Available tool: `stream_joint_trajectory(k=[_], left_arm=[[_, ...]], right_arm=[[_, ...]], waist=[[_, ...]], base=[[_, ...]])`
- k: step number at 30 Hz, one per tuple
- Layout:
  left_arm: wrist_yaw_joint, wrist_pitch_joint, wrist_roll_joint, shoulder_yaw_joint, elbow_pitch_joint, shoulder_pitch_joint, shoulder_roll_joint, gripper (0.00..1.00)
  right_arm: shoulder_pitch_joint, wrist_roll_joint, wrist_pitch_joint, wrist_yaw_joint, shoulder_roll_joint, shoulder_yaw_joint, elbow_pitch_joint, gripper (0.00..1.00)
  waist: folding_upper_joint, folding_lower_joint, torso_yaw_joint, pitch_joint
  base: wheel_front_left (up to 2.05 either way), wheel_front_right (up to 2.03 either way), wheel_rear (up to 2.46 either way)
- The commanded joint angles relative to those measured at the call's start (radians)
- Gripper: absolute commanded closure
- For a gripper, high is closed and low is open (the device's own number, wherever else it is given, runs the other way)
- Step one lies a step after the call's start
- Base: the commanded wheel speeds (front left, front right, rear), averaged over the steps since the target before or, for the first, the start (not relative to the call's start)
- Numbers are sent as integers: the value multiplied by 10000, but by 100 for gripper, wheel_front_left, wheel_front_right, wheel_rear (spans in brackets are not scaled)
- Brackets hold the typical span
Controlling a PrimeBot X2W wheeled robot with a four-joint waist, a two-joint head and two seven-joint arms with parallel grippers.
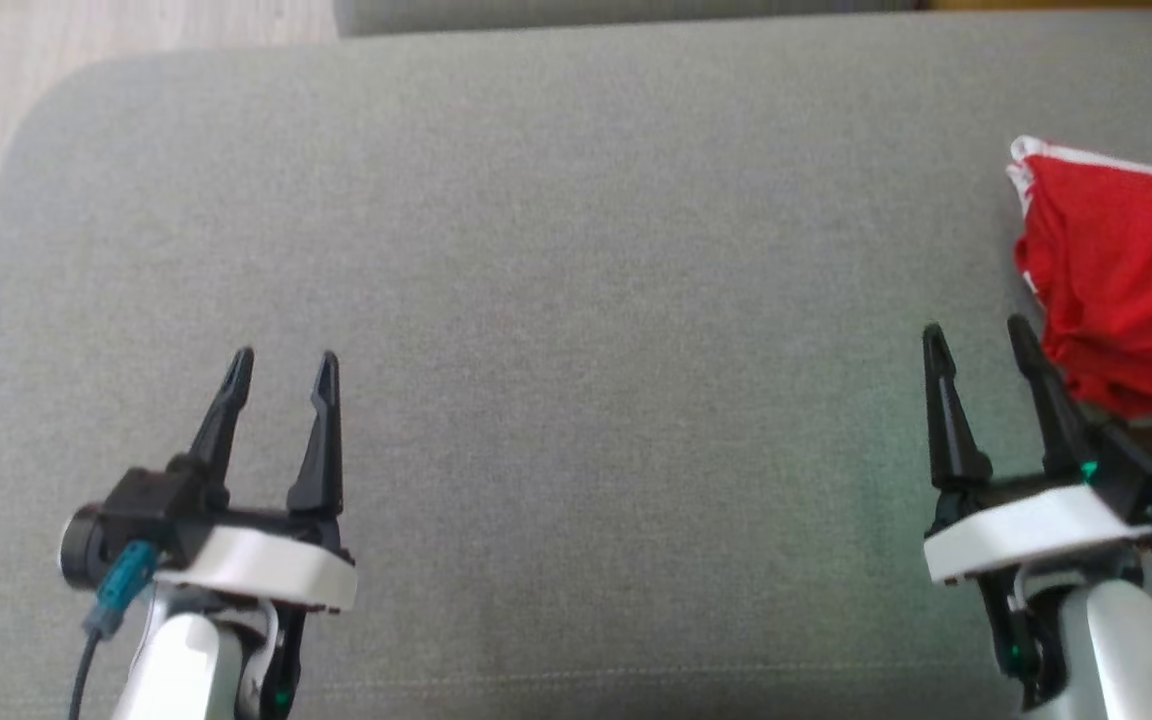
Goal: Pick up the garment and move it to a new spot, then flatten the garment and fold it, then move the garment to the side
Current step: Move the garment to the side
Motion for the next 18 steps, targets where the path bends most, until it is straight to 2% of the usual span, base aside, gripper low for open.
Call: stream_joint_trajectory(k=[1,11,18], left_arm=[[29,-51,-26,427,-246,-198,192,0],[186,-37,5,312,-44,418,246,0],[315,45,37,247,-87,642,304,0]], right_arm=[[-62,59,-66,-7,-26,230,-372,0],[813,134,213,-7,-25,123,-632,0],[1085,206,350,-7,-25,59,-829,0]], waist=[[0,1,14,-213],[0,1,-109,-1058],[0,1,-179,-1240]], base=[[0,0,0],[0,0,0],[0,0,0]])
